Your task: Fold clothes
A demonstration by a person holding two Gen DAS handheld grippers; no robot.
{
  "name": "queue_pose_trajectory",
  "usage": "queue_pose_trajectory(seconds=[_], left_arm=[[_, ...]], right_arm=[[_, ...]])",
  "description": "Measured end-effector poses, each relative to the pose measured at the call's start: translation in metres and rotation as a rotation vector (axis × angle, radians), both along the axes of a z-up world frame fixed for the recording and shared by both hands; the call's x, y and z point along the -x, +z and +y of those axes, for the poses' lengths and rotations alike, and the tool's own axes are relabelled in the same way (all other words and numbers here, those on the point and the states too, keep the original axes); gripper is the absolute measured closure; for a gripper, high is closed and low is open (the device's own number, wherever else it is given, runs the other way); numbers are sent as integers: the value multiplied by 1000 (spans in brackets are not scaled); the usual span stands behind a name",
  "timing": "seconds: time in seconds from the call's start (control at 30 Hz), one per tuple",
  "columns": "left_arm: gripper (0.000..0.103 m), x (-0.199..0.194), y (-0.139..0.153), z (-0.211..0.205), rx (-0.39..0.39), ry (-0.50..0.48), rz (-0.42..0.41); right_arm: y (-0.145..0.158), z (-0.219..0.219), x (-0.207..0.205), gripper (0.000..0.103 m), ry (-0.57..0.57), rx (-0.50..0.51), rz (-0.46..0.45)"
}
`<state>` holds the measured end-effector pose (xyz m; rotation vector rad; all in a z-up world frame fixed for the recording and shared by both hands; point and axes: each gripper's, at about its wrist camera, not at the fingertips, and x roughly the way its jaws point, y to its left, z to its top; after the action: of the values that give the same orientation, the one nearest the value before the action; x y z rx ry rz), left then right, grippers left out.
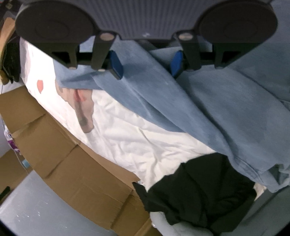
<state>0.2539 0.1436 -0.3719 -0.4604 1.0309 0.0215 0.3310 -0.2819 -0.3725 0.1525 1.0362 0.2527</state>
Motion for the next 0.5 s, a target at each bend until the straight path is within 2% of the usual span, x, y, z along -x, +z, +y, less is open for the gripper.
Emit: queue_pose_trajectory(seconds=[0.1,0.17,0.27,0.37,0.5], left_arm=[[44,-1,-3,-3,23,2,-4],[49,-3,-4,-3,35,10,-2],[60,-7,-4,-1,51,22,-1],[68,-10,-2,-1,45,16,-4],[84,-13,0,0,37,29,-10]], right_arm=[[-3,-1,-3,61,-8,-13,7],[-3,2,-2,68,3,2,4],[0,6,-2,80,23,24,5],[6,3,-2,85,27,24,0],[24,-4,6,85,35,48,-37]])
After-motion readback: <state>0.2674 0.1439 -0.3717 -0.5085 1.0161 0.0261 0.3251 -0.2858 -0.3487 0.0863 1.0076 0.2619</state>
